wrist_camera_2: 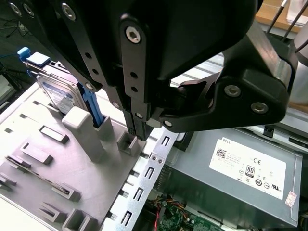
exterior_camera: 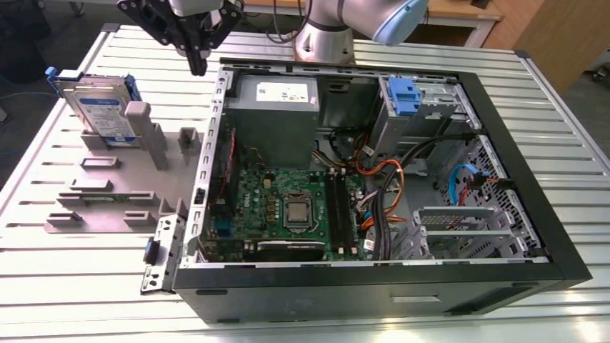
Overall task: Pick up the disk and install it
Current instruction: 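Reach for the disk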
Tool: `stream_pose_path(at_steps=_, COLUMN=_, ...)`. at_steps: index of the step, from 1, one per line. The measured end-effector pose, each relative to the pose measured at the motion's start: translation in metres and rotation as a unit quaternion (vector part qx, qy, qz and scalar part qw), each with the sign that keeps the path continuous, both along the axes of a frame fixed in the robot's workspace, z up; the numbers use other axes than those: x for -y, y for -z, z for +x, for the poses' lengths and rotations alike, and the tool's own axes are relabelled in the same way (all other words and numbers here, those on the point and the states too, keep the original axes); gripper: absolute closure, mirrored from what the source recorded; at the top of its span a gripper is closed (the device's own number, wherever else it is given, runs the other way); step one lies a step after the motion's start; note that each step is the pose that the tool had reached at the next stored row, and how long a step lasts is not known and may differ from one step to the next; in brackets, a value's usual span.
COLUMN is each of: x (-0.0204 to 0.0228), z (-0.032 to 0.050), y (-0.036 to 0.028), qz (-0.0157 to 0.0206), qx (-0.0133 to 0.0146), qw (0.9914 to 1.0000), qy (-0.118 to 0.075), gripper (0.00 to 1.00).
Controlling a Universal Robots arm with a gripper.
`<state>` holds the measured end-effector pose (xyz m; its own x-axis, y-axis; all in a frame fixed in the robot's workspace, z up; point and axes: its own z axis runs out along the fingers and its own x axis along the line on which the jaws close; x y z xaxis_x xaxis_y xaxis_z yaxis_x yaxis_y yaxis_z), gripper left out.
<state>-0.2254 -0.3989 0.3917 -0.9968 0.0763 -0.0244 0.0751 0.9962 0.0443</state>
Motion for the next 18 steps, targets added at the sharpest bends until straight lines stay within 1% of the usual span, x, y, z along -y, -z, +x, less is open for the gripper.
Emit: stream_pose_path(at_steps=18, x=0.0000, z=-0.0085, y=0.0003, qz=0.0000, qx=0.0000, qw=1.00000, qy=0.000, gripper=0.85)
